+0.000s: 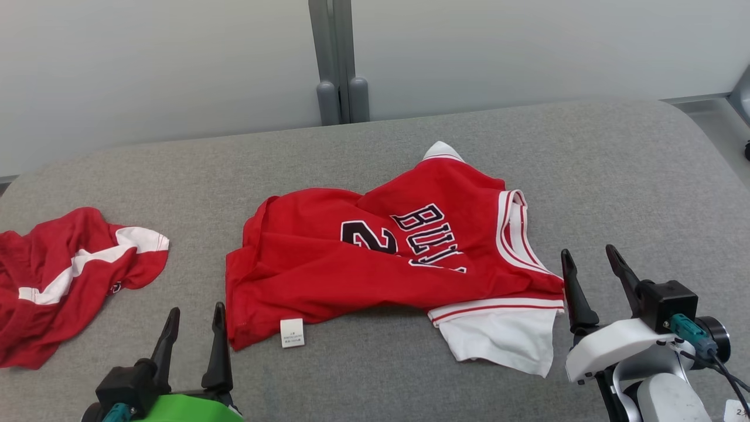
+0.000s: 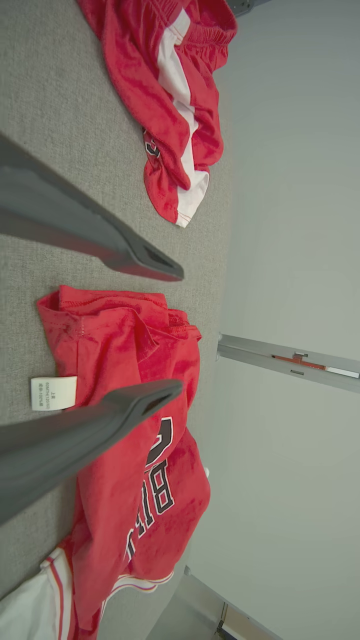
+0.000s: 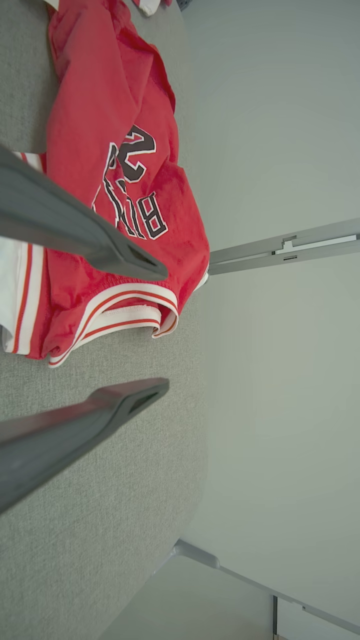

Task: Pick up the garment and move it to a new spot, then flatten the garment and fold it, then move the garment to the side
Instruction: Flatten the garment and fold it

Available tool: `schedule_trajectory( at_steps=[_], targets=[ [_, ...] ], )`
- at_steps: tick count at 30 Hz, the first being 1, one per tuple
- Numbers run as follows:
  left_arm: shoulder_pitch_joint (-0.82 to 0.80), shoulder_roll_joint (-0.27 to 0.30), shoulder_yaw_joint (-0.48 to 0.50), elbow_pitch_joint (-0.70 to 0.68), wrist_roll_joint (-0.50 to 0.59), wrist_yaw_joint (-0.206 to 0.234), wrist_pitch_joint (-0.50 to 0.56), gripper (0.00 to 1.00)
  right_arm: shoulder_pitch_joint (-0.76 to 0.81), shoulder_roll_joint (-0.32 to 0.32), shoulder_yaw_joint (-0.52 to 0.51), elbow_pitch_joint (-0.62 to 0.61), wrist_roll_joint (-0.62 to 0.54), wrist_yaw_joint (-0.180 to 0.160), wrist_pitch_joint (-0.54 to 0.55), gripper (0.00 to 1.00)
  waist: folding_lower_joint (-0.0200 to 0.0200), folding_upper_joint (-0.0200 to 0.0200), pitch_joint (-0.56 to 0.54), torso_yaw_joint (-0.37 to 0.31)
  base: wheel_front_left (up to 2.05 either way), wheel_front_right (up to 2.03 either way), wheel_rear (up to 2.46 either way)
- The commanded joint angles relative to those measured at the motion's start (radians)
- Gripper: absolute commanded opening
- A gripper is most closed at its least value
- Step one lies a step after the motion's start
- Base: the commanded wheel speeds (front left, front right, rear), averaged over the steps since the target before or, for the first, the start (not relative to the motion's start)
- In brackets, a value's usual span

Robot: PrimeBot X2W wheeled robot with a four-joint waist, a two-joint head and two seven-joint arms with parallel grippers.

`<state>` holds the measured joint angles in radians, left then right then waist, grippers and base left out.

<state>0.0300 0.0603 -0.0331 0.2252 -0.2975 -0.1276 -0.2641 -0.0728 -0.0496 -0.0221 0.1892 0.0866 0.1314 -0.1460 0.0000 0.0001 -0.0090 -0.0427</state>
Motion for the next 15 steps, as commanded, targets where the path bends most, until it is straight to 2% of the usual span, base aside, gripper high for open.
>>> schedule_trajectory(
  at_steps=[1, 5, 12, 15],
  targets=[
    [-0.009, 0.008, -0.004, 0.007, 0.001, -0.004, 0.000, 1.00, -0.007, -0.002, 0.005, -0.005, 0.008, -0.001, 0.004, 1.00, 0.0000, -0.0001, 0.003, -0.001, 0.00, 0.00, 0.00],
    [-0.025, 0.008, -0.038, 0.064, 0.012, -0.004, 0.000, 1.00, 0.023, -0.002, 0.026, -0.014, 0.034, -0.001, 0.057, 1.00, 0.0000, -0.0001, 0.012, 0.004, 0.00, 0.00, 0.00],
    [-0.077, 0.004, -0.112, 0.211, -0.019, -0.004, 0.000, 1.00, 0.113, -0.016, 0.070, -0.019, 0.077, -0.001, 0.274, 1.00, 0.0000, -0.0001, 0.051, 0.004, 0.00, 0.00, 0.00],
    [-0.104, 0.002, -0.126, 0.255, -0.027, -0.004, 0.000, 1.00, 0.120, -0.016, 0.085, -0.018, 0.094, -0.001, 0.322, 1.00, 0.0000, -0.0001, 0.068, 0.000, 0.00, 0.00, 0.00]
  ],
)
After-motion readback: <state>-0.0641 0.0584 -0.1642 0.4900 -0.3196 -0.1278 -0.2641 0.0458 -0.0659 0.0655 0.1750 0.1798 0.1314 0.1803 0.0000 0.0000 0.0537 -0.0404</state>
